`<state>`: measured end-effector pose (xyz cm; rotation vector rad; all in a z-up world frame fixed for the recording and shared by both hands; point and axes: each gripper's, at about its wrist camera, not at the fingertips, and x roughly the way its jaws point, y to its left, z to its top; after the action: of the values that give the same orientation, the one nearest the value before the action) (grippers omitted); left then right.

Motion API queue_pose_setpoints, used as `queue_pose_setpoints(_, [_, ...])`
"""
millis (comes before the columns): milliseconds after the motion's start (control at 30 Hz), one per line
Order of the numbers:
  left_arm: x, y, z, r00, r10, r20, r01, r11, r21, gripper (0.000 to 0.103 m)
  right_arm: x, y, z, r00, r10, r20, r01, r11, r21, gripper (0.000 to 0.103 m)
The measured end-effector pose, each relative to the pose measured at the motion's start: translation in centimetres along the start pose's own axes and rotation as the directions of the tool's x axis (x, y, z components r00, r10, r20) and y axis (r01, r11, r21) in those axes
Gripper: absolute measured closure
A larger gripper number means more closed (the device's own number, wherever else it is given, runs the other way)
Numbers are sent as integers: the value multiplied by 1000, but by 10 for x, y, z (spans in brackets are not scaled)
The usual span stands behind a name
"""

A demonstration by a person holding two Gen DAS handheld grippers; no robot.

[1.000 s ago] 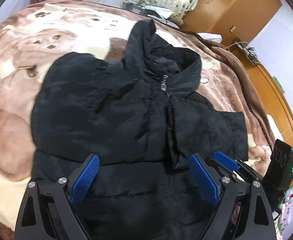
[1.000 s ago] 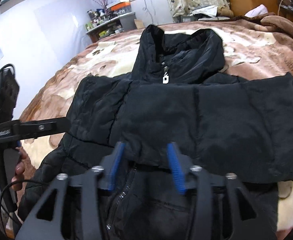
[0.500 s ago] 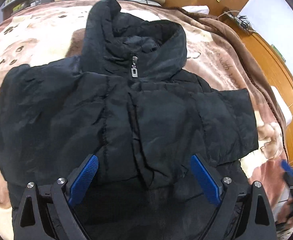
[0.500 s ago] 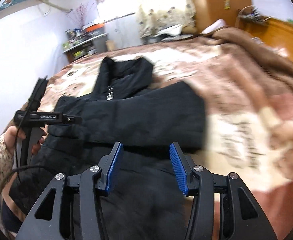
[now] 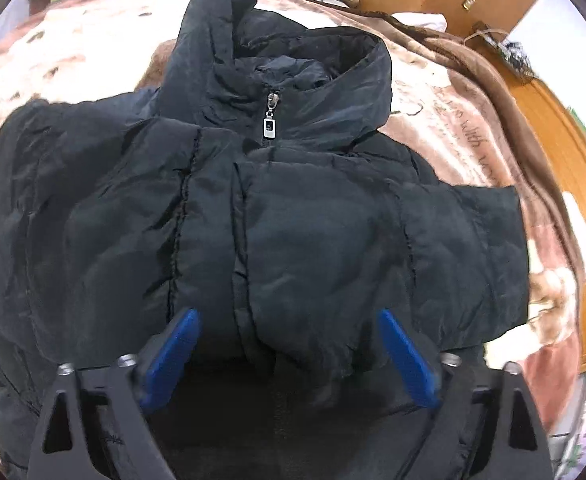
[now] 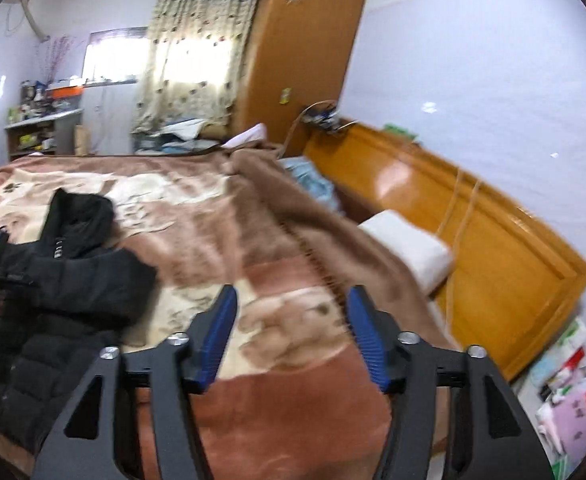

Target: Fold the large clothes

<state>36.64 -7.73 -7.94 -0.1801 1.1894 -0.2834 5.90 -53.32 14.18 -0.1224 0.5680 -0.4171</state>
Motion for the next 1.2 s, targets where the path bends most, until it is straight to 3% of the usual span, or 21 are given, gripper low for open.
queue_pose_setpoints(67, [4, -7, -2, 1000, 3, -13, -3, 1000, 12, 44, 17, 13, -8, 999, 27, -27, -26, 999, 19, 42])
queue_pose_setpoints(133, [4, -12, -3, 1000, 14, -4, -14, 1000, 23, 54, 44, 29, -22, 996, 55, -71, -52, 998, 41, 42])
queue_pose_setpoints(200, [4, -16, -3, 999, 34, 2, -34, 999, 41, 79, 81, 55, -39, 982, 111, -150, -100, 992, 78, 42])
queue_pose_setpoints(300, [-5, -17, -1, 999, 36, 24, -37, 998, 51, 91, 120, 96, -58, 953, 221, -205, -196, 971, 138, 42])
queue_pose_setpoints(533, [-44, -1, 10, 990, -2, 143, -3, 999, 35, 92, 172, 175, -74, 914, 315, -255, -305, 949, 79, 42])
queue_pose_setpoints(867, [-95, 48, 17, 951, 39, 306, -32, 999, -28, 93, 211, 250, -50, 866, 438, -243, -445, 895, 27, 42])
queue_pose_setpoints(1067, [-91, 74, 9, 953, 83, 292, -70, 996, -54, 93, 231, 292, -49, 820, 498, -284, -514, 858, 20, 42])
queue_pose_setpoints(1200, [-83, 96, 2, 954, 135, 269, -114, 989, -92, 93, 238, 313, -49, 807, 511, -296, -533, 846, 6, 42])
